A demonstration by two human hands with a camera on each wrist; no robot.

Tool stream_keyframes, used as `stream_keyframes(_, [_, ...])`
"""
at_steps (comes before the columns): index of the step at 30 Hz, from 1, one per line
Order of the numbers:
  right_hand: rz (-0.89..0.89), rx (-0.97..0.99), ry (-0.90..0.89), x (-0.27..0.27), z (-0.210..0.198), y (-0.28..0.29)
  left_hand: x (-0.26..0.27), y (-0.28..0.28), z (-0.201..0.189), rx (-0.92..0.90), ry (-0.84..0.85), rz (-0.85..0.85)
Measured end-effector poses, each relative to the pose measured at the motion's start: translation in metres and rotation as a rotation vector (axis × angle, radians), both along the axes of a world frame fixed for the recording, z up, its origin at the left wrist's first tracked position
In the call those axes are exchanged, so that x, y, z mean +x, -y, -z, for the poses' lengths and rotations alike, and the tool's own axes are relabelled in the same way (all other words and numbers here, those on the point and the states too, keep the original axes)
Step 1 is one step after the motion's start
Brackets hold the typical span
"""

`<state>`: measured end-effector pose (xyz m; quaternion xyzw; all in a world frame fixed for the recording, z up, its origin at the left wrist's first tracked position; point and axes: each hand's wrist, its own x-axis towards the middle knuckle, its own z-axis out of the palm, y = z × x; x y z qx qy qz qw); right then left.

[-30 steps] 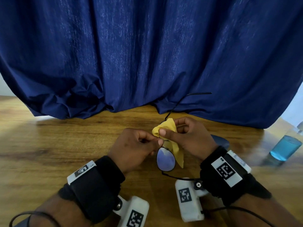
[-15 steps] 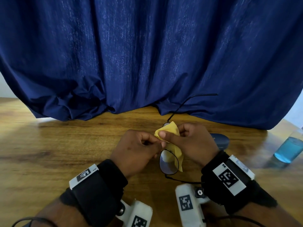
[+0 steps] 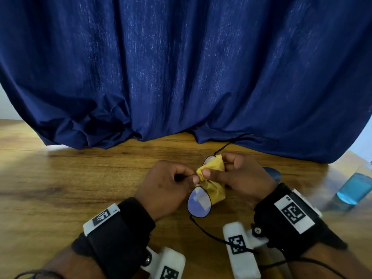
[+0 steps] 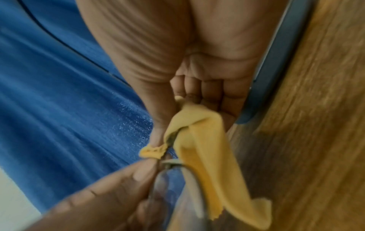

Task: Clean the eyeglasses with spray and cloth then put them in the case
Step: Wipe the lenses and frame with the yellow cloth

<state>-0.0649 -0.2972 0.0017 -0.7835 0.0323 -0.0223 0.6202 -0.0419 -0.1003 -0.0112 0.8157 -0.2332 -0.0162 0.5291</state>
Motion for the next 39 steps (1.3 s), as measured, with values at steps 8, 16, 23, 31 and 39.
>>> stream_keyframes(8, [-0.009, -0.119, 0.054, 0.001, -0.002, 0.0, 0.003, -0.004, -0.004, 0.116, 0.143, 0.068])
stream_keyframes(16, [-0.051, 0.091, 0.034, 0.002, 0.001, -0.003, 0.005, -0.006, -0.003, 0.079, 0.164, 0.017])
stream_keyframes(23, [-0.051, 0.196, 0.013, 0.009, 0.011, -0.004, 0.008, -0.009, -0.007, 0.14, 0.162, 0.079])
stream_keyframes(31, [0.128, 0.142, 0.101, 0.01, 0.012, -0.006, 0.008, -0.008, -0.005, 0.089, 0.119, 0.064])
stream_keyframes(39, [-0.002, 0.339, 0.068, 0.008, 0.009, -0.004, 0.003, -0.005, -0.006, 0.077, 0.083, 0.068])
